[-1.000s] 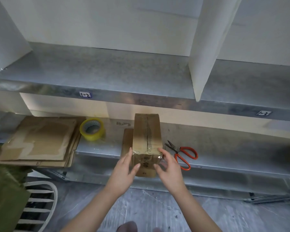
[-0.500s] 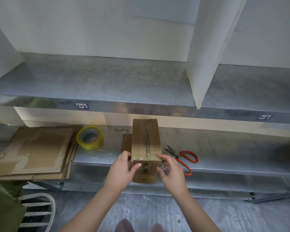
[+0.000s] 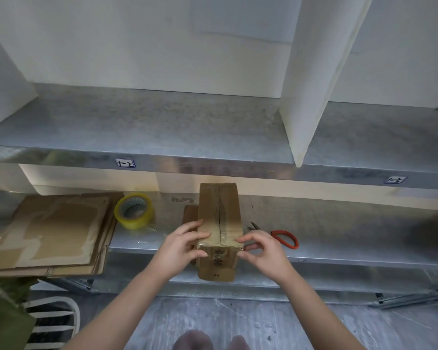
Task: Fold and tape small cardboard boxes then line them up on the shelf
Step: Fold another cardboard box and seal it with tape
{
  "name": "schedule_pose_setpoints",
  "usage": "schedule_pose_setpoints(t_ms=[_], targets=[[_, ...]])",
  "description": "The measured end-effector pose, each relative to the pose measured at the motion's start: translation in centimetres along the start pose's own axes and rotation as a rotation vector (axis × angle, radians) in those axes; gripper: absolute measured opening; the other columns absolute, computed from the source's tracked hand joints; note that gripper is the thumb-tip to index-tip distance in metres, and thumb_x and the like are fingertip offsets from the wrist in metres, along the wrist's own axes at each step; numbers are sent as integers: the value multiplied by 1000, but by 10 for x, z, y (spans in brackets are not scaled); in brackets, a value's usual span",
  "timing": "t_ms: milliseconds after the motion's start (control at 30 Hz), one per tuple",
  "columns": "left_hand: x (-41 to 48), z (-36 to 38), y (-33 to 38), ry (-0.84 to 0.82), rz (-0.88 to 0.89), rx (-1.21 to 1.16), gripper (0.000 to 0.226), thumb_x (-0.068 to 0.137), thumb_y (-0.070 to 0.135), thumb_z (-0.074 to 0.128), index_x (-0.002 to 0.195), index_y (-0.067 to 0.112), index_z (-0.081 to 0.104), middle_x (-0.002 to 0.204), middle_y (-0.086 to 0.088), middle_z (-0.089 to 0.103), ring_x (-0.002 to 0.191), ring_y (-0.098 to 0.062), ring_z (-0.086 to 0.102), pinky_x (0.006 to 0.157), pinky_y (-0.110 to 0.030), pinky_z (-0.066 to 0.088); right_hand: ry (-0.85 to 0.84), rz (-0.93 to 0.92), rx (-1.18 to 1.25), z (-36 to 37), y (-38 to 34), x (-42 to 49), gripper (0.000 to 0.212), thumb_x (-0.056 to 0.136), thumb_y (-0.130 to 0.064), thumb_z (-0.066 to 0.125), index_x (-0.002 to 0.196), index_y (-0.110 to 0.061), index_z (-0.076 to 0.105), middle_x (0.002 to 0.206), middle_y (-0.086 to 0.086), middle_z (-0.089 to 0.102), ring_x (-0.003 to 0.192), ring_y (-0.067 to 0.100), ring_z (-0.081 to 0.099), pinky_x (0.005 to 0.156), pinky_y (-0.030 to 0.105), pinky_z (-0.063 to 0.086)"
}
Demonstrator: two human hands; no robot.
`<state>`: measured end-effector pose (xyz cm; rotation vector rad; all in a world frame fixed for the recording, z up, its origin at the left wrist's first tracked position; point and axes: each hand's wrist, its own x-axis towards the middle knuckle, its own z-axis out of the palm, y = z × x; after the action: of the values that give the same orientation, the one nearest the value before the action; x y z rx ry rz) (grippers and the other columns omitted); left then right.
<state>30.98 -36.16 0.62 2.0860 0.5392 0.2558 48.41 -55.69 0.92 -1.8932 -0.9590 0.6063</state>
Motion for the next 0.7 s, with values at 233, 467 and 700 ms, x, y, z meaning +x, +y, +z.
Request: schedule_pose_setpoints(t_ms=[233, 467, 700], targets=[[4, 15, 9, 206, -32, 107, 47, 80, 20, 78, 123, 29, 62, 138, 14, 50, 125, -8, 51, 103, -24, 45, 278, 34, 40, 32, -3, -1, 23, 79, -12, 80, 86, -30, 67, 100, -11, 64, 94, -3, 60, 84, 13, 47], [-15, 22, 9, 138, -133, -172, 55, 85, 33, 72, 133, 36, 47, 139, 18, 44, 123, 7, 46, 105, -21, 41, 243, 72, -25, 41, -14, -13, 32, 78, -22, 81, 101, -28, 59, 115, -14, 55, 106, 4, 57, 91, 25, 48], [-17, 16, 16, -2, -329, -281, 95, 76, 22, 80, 149, 34, 20, 144, 11, 32, 131, -16, 40, 102, -42, 47, 85, 328, 253, 41, -12, -17, 69, 80, -23, 79, 134, -32, 38, 126, -8, 49, 114, 9, 54, 93, 30, 51]])
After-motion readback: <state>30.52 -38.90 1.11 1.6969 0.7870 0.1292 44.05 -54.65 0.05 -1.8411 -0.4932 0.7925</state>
